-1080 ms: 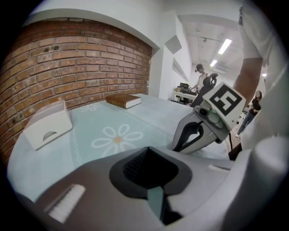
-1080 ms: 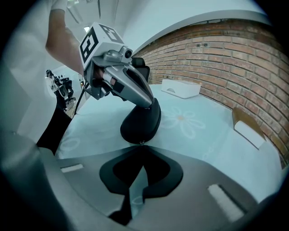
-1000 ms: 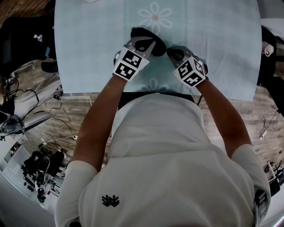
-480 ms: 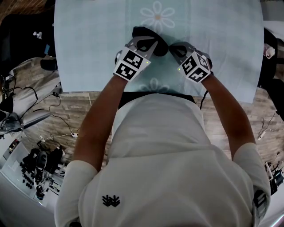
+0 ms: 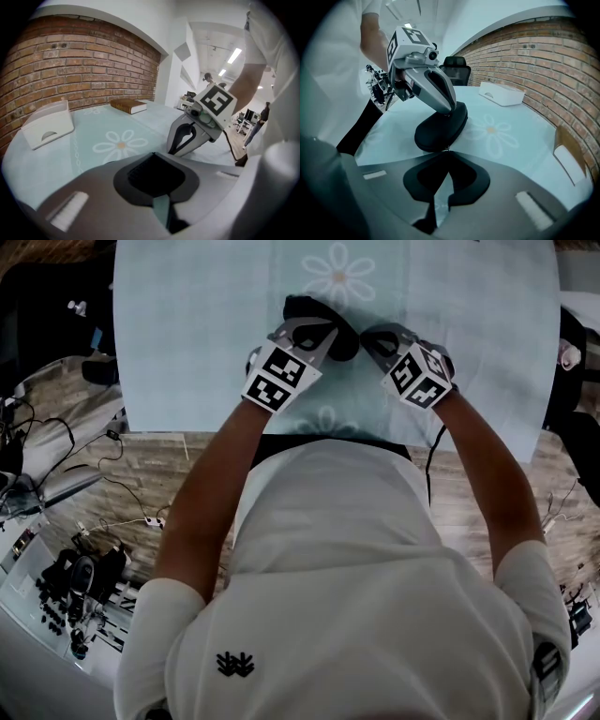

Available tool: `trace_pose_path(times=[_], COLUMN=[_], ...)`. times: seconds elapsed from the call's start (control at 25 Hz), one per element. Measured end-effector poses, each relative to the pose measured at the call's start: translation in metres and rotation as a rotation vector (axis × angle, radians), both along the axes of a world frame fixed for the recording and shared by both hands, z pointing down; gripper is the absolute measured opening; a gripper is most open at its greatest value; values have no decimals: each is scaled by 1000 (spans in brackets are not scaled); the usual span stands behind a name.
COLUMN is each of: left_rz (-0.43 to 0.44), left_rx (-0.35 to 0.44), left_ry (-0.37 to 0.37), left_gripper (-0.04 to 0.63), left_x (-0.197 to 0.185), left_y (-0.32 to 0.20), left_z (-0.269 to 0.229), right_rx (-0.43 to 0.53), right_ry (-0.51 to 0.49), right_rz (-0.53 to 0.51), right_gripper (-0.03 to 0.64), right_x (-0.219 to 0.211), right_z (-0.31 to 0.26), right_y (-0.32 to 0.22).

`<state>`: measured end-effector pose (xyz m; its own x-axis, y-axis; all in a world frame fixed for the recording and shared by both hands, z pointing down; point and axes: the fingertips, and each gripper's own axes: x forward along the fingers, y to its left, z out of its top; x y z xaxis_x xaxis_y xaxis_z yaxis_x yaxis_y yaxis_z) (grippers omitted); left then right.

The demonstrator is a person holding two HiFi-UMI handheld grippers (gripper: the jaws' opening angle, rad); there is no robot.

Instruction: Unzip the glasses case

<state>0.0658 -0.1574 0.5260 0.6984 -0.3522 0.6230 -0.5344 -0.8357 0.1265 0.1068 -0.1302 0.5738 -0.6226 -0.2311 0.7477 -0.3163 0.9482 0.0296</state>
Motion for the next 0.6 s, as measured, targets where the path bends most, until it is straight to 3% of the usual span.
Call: trace_pose_path(times=[0.6], left_rz=[-6], left_rx=[-10], left_ry=[45], left_gripper=[55], left_x=[0], left_y=[-2], left_z=[0], right_rx=[12], right_ry=[39], right_rz=[-107], right_gripper=[2], right_x=[-7], right_z=[1], right_y=[-18])
